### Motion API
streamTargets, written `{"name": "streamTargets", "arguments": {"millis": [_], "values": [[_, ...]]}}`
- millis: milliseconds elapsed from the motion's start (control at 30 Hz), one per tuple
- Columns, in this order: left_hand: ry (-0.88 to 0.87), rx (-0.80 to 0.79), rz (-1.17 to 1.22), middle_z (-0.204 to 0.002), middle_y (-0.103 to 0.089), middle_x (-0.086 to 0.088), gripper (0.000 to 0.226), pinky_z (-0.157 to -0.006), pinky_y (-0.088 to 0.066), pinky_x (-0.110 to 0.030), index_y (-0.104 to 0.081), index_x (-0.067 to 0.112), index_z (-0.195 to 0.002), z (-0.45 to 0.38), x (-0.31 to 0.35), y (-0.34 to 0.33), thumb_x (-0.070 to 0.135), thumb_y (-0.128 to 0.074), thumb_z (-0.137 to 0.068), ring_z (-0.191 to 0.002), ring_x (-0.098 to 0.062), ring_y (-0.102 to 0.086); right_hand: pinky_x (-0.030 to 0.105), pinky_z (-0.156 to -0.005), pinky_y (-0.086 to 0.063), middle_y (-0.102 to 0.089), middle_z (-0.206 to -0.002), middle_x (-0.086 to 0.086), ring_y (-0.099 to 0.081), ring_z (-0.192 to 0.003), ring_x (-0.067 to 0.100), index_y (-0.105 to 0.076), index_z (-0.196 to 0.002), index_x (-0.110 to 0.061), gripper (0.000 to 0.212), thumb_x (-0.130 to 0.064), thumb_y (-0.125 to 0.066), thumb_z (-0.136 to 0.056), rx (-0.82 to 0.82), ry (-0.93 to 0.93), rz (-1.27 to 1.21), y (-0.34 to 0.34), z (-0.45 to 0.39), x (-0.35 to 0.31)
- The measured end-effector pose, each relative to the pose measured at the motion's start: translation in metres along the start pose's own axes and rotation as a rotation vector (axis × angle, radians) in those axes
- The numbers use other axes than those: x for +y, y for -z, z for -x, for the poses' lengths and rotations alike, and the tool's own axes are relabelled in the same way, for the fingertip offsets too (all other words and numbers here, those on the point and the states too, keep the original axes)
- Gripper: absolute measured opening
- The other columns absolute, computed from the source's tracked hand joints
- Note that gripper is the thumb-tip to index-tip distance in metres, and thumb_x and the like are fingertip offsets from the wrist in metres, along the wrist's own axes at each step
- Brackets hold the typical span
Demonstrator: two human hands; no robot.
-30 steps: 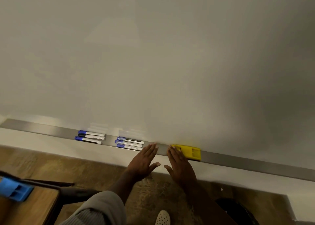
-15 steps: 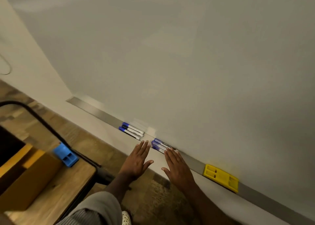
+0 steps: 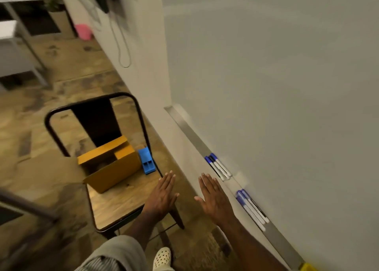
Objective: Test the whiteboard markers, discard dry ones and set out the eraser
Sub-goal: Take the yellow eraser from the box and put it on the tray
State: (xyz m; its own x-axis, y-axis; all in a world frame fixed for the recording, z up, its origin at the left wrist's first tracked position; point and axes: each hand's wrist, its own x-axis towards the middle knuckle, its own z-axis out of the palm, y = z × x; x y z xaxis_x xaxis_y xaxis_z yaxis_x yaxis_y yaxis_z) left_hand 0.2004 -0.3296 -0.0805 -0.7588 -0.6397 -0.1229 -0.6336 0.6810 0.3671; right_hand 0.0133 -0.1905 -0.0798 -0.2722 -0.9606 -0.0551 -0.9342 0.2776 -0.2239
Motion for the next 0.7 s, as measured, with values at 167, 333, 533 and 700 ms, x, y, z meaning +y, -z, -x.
{"name": "streamTargets", "arguments": {"millis": [167,333,533,700], "values": [[0.153,0.050,0.065,-0.164,0.010,0.004,0.072,-0.127,-0.005,-0.035,-0.001,0.019,-0.160,0.012,-0.041,0.009,0.046,-0.038,-0.105,-0.155,-0.017,0.005,0.038,-0.114,-0.034,-0.045,-0.154,0.009,-0.043,-0.142,0.027,-0.037,-0.152,-0.015,0.066,-0.054,-0.037,-0.098,-0.001,0.078,-0.042,0.001,-0.050,-0.039],[0.257,0.097,0.151,-0.167,0.002,0.002,0.070,-0.125,-0.009,-0.032,-0.003,0.019,-0.160,0.008,-0.074,0.016,0.040,-0.041,-0.105,-0.155,-0.016,0.000,0.035,-0.115,-0.034,-0.039,-0.157,0.008,-0.036,-0.146,0.027,-0.031,-0.155,-0.017,0.065,-0.043,-0.053,-0.100,0.033,0.091,-0.117,-0.001,-0.099,-0.084],[0.298,0.059,0.294,-0.167,-0.002,0.006,0.078,-0.123,-0.015,-0.033,-0.002,0.025,-0.160,-0.007,-0.111,0.021,0.029,-0.053,-0.101,-0.154,-0.012,-0.004,0.039,-0.116,-0.037,-0.024,-0.164,0.005,-0.029,-0.148,0.024,-0.015,-0.159,-0.020,0.066,-0.040,-0.044,-0.103,-0.097,-0.019,-0.212,-0.022,-0.161,-0.123],[0.331,0.019,0.422,-0.166,-0.012,0.007,0.084,-0.121,-0.024,-0.033,-0.003,0.034,-0.159,-0.025,-0.131,0.019,0.022,-0.058,-0.097,-0.152,-0.014,-0.018,0.039,-0.107,-0.045,-0.040,-0.153,0.005,-0.046,-0.135,0.025,-0.023,-0.155,-0.023,0.065,-0.040,-0.052,-0.099,-0.141,-0.121,-0.318,-0.050,-0.202,-0.140]]}}
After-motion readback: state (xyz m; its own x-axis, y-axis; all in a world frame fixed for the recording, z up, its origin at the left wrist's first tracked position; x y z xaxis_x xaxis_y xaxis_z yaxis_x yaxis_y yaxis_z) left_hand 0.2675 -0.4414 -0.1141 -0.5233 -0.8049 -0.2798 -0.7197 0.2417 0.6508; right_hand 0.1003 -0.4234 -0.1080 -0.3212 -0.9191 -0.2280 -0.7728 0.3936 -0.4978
